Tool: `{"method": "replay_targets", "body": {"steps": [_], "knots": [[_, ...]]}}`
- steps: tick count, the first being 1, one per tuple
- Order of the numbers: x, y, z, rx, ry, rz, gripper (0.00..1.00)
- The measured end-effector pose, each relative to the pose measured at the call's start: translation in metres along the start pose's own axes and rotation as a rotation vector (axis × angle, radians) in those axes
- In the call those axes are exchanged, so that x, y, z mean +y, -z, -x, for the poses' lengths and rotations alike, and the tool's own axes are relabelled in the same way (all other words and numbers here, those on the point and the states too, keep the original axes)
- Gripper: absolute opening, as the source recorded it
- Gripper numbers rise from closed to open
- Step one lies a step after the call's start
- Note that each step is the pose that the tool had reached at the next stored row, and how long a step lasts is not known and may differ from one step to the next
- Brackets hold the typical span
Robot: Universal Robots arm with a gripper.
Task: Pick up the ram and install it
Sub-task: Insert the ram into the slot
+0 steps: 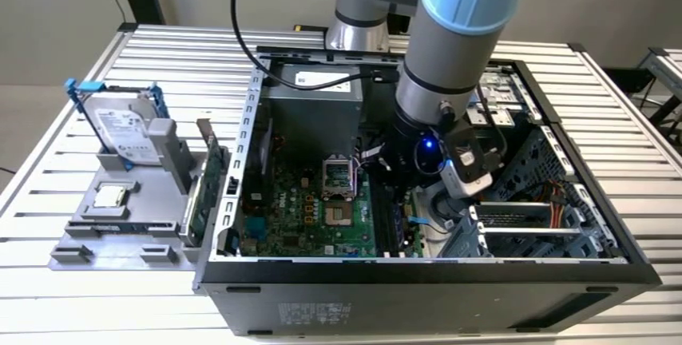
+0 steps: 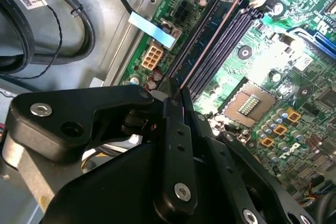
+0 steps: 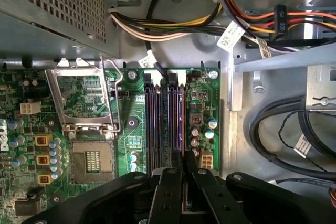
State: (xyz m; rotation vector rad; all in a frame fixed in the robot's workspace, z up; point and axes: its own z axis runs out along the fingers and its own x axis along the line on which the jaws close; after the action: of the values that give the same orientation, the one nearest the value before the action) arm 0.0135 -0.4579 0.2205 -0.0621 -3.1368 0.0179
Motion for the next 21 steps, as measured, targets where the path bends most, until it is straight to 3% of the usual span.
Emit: {"method": "replay_targets", "body": {"steps": [12, 18, 19, 21], "knots": [[0.0024, 0.0032, 0.0001, -0.0013, 0.0, -0.0385, 0.0], [0.0087, 0.0075, 0.0, -0.0017, 0.0, -0.0424, 0.0], [0.009, 0.0085, 0.0, -0.0019, 0.0, -0.05, 0.0], [0.0094, 0.0088, 0.0, -0.0032, 0.0, -0.0818, 0.0]]}}
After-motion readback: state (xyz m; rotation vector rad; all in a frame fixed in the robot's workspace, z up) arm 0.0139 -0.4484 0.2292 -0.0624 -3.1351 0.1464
